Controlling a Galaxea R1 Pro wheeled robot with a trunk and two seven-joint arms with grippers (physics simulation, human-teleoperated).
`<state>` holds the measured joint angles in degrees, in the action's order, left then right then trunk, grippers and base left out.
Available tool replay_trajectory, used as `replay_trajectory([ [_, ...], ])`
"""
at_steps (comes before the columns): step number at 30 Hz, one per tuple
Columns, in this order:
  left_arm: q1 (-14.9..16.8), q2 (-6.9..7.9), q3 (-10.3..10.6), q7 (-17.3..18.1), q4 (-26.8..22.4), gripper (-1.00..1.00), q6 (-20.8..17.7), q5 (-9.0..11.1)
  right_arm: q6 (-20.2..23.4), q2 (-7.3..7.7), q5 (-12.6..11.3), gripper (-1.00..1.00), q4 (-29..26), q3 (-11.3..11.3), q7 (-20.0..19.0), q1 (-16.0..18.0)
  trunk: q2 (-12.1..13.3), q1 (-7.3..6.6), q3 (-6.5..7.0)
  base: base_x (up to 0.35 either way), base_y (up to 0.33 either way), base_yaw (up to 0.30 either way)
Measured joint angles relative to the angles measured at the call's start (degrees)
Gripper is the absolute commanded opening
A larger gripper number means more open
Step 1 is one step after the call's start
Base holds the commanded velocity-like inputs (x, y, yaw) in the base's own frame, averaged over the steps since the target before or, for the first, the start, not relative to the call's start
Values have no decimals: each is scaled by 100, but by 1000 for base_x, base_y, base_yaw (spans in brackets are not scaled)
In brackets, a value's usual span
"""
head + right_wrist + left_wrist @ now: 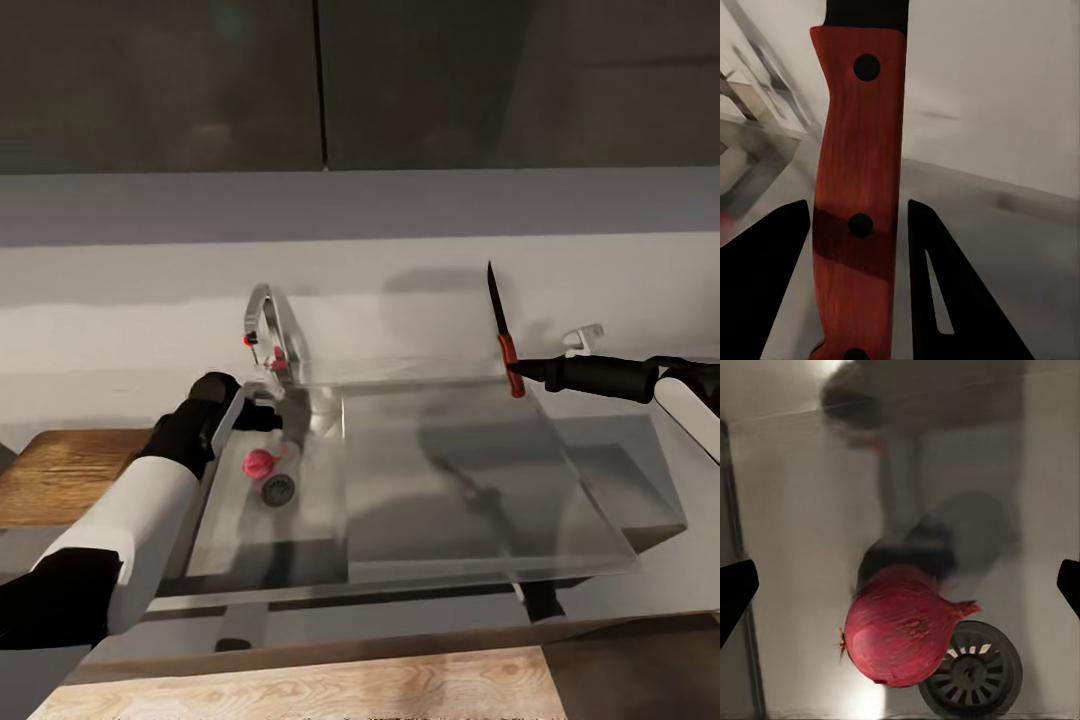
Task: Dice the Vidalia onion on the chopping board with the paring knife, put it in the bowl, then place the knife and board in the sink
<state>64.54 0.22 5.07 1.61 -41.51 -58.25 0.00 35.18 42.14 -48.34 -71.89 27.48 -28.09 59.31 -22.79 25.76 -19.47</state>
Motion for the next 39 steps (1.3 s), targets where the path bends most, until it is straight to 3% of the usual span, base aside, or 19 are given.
replay_trajectory([
  [7, 0, 3, 724, -1, 309, 100, 2, 0, 0, 0, 0, -100, 0, 0, 0, 0, 0, 0, -64, 0, 0, 0],
  [9, 0, 6, 840, -1, 320, 100, 0, -2, 0, 0, 0, -100, 0, 0, 0, 0, -1, 0, -82, 0, 0, 0],
  [17, 0, 30, 972, 5, 332, 100, -10, -7, 0, 0, 0, -100, 0, 0, 0, 0, -1, 0, -152, 0, 0, 0],
  [21, 0, 277, 974, 16, 333, 100, -14, -17, 0, 0, 0, -100, 0, 0, 0, 0, -1, 0, -183, 0, 0, 0],
  [28, 0, 535, 1077, 36, 326, 100, -15, -17, 0, 0, -1, -100, 0, 0, 0, 0, -1, 0, -229, 0, 0, 0],
  [31, 4, 563, 1341, 41, 275, 100, -19, -26, 0, 0, -1, -100, 0, 0, 0, 0, -4, -2, -243, 0, 0, 0],
  [32, 3, 569, 1655, 56, 237, 100, -20, -50, 0, 1, -1, -100, 0, 0, -1, 0, -4, -2, -246, 0, 0, 0],
  [35, 1, 548, 2147, 154, 134, 100, -24, 11, 0, 0, -2, -100, 0, 0, 0, 0, -4, -2, -250, 0, 0, 0],
  [39, 1, 527, 2509, 424, 168, 100, -28, 95, 0, 1, -2, -100, 0, 0, 0, 0, -4, -2, -251, 0, 0, 0],
])
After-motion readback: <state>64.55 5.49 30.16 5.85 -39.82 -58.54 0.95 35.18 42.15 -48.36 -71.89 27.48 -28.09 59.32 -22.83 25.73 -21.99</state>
